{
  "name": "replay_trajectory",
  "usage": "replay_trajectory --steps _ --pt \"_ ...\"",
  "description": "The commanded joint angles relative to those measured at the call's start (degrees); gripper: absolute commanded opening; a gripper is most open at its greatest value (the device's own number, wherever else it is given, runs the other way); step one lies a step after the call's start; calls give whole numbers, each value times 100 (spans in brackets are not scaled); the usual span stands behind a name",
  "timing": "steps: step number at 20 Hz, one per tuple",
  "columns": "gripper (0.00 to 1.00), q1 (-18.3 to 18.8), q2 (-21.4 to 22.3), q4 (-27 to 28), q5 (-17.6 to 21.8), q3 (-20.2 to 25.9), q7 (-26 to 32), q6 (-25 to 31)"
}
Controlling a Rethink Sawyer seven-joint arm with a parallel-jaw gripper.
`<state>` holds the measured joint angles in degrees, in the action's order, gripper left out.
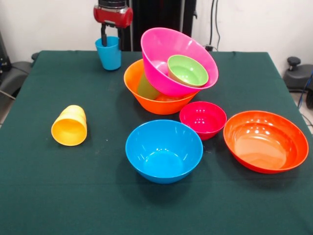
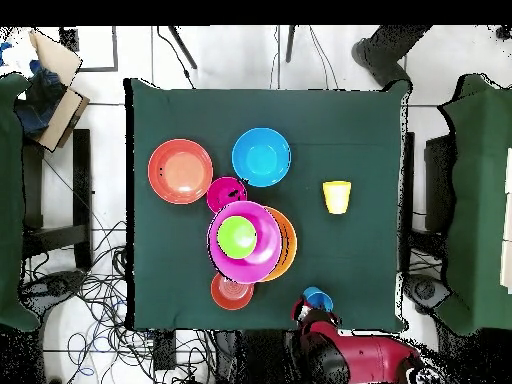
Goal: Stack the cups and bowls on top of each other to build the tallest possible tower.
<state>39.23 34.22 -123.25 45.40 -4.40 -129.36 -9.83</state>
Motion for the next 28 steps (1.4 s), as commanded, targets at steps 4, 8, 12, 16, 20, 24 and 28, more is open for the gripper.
replay_trajectory --steps 4,8,12,16,20,24,28 --pt "100 -349 -323 733 22 112 -267 -355" --pt "0 -248 -245 698 76 237 -240 -171" --pt "0 -275 -138 689 166 164 -180 -232" --pt "0 -242 -104 658 115 231 -202 -106" --pt "0 -181 0 595 109 312 -188 40" --pt "0 -60 291 363 96 435 -162 281" --pt "0 381 1278 -337 -111 983 64 1050"
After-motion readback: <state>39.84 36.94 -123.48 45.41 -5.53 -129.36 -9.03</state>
